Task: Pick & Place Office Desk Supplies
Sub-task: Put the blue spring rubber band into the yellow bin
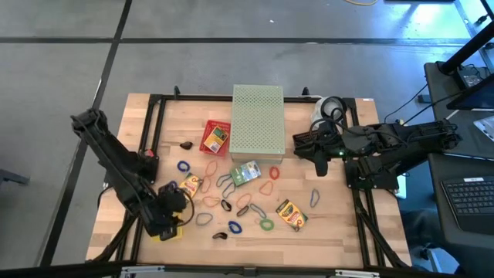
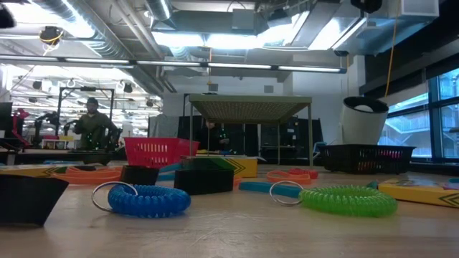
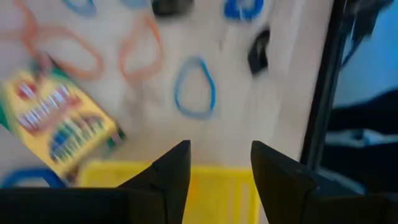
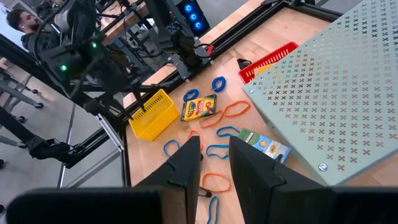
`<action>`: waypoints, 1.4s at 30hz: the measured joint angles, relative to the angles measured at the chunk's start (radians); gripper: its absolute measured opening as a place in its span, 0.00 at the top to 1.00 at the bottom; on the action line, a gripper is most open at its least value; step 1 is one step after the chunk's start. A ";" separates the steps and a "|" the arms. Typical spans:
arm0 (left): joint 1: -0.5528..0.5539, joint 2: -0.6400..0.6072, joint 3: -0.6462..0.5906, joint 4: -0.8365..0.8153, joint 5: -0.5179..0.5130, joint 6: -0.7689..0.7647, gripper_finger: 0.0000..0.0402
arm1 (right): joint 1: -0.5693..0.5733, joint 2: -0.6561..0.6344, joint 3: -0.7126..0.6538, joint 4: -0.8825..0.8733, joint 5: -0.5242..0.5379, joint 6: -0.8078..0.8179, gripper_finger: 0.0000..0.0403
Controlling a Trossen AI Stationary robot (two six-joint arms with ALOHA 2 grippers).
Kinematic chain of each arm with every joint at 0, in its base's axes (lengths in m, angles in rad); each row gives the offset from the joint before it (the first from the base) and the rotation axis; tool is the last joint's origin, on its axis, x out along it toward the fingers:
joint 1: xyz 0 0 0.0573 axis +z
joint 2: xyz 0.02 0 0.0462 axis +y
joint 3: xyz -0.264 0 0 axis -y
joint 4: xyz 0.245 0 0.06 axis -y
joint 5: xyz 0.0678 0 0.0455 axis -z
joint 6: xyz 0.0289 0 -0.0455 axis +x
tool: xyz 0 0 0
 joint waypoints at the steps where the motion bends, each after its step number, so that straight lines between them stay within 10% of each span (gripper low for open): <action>1: 0.010 -0.009 0.000 0.000 -0.026 0.022 0.60 | 0.000 0.000 0.000 0.000 0.000 0.000 0.79; 15: 0.397 -0.002 0.000 0.086 0.039 0.560 0.60 | 0.000 0.000 0.000 0.025 0.000 -0.004 0.79; 24: 0.624 -0.001 0.000 -0.024 0.143 0.602 0.57 | 0.000 0.000 0.000 0.037 0.001 -0.003 0.79; 36: 0.673 0.064 0.000 0.104 0.338 0.906 0.59 | 0.000 0.000 0.000 0.042 0.034 -0.004 0.79; 42: 0.707 0.157 0.000 0.004 0.251 0.746 0.58 | 0.000 0.000 0.000 0.065 0.035 -0.003 0.79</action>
